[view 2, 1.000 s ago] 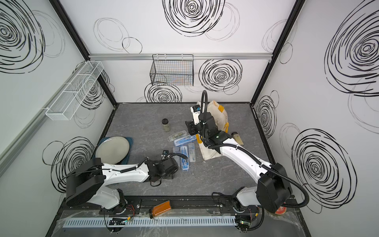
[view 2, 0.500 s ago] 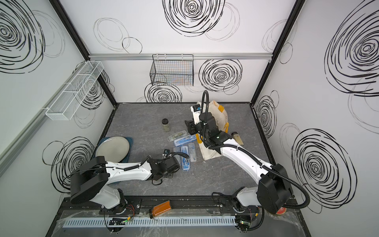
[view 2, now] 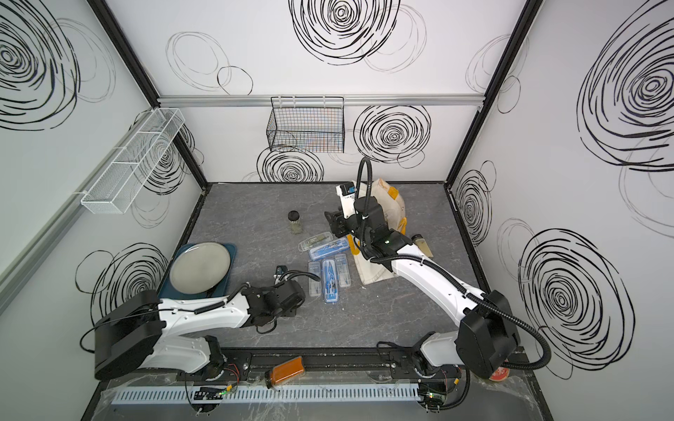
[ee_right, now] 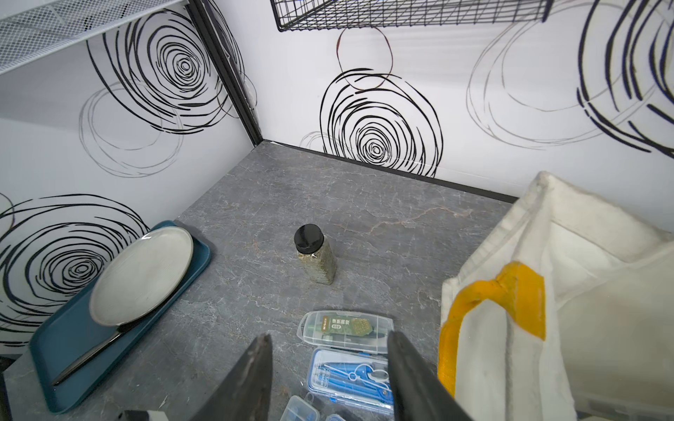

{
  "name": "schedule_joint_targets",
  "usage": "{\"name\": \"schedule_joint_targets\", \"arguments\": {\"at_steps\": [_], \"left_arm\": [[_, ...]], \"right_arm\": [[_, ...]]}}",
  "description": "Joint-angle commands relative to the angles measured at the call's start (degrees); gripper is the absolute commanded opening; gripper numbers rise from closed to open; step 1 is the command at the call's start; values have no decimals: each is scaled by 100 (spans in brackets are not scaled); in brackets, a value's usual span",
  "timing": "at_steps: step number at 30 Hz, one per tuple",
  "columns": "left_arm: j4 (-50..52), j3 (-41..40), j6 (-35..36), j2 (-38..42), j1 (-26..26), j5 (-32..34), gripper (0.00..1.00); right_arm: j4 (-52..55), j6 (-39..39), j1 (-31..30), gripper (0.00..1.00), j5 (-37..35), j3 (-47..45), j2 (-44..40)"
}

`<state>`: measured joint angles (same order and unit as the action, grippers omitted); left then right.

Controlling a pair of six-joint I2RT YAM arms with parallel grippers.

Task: Put the compass set into the canvas bag
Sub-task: Pick up the compass set at the center of the board.

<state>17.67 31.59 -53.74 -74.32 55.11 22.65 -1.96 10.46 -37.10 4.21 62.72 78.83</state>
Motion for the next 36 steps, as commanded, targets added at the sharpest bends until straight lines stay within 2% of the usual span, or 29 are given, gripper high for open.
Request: {"name": "schedule_joint_targets", "arguments": {"at_steps": [1,6,12,18,22,27,36], "left_arm": [[-1157,-166,336,612,-287,348,47],[-2611,-330,802,1069,-828,162,48],[-4087,-348,929,808,-1350,-447,47],[-4894,-128,1175,358,-1475,-938,47],[-5096,-2,1192,124,-1495,-1130,47],[-5313,31,1182,-8,-1503,-1248,47],[-5450,-46,1155,6,-1505,-1275,47]], "right_arm": [[-76,57,-25,54,333,242,194],[-118,181,-136,54,423,388,463],[-179,305,-345,53,721,591,802],[-505,617,-488,54,1354,688,1135],[-648,768,-584,56,1550,745,1338],[-553,831,-656,55,1422,886,1614],[-530,921,-690,47,1346,1030,1929]]}}
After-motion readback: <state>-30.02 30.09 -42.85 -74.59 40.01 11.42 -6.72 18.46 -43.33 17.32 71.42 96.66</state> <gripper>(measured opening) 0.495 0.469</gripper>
